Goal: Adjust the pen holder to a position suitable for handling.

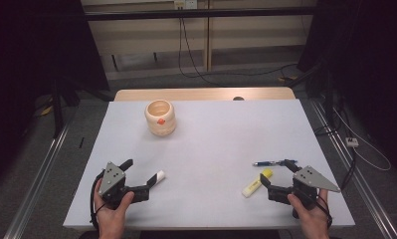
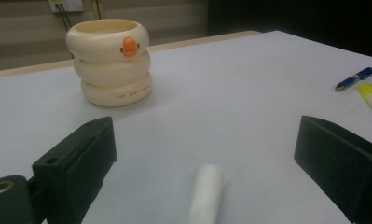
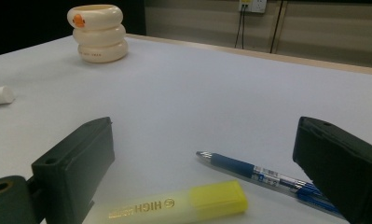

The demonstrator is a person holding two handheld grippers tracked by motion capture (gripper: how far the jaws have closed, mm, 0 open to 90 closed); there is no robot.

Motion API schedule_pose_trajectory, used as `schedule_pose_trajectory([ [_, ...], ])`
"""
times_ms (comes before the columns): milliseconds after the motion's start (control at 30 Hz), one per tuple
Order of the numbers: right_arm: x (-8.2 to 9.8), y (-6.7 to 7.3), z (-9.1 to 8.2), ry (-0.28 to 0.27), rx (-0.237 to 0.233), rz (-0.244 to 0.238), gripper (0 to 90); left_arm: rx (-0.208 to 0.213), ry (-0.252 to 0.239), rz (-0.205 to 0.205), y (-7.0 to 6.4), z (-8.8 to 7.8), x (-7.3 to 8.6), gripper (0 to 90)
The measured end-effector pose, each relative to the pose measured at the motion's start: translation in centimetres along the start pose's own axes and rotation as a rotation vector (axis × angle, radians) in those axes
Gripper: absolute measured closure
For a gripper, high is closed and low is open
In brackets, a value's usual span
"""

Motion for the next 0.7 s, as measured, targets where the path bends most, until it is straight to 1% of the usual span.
schedule_pose_trajectory([
  [133, 0.0, -0.1, 0.0, 0.002, -0.003, 0.001, 4.9, 0.009, 0.014, -0.003, -0.2, 0.3, -0.2, 6.3],
  [200, 0.1, -0.1, 0.0, 0.006, -0.004, 0.003, 4.9, 0.008, 0.021, 0.002, -0.2, 0.4, -0.3, 6.3],
  [267, 0.0, -0.1, 0.0, 0.006, -0.005, 0.004, 4.8, 0.006, 0.018, 0.0, -0.1, 0.5, -0.4, 6.3],
  [400, 0.0, 0.0, 0.1, 0.007, -0.009, 0.007, 4.9, 0.001, 0.03, -0.005, 0.3, 0.8, -0.7, 6.3],
  [467, 0.1, 0.0, 0.2, 0.009, -0.012, 0.006, 4.9, 0.011, 0.036, -0.003, 0.4, 0.9, -0.9, 6.2],
  [533, 0.1, 0.0, 0.3, 0.012, -0.012, 0.004, 4.9, 0.018, 0.04, 0.001, 0.5, 1.2, -1.2, 6.5],
  [600, 0.1, 0.0, 0.3, 0.015, -0.012, 0.004, 4.8, 0.019, 0.043, -0.008, 0.6, 1.4, -1.6, 6.8],
  [700, 0.1, 0.0, 0.4, 0.021, -0.013, 0.001, 4.8, 0.007, 0.044, 0.005, 0.7, 1.8, -2.3, 6.6],
])
Point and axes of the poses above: each handheld gripper's, and its own axes: z roughly forward along the jaws, x roughly out of its underside, y roughly to its left, the point moved 5 cm from there along z, roughly forward along the jaws, and after that the axes turned 7 degrees about -x, right-handed, at the moved point
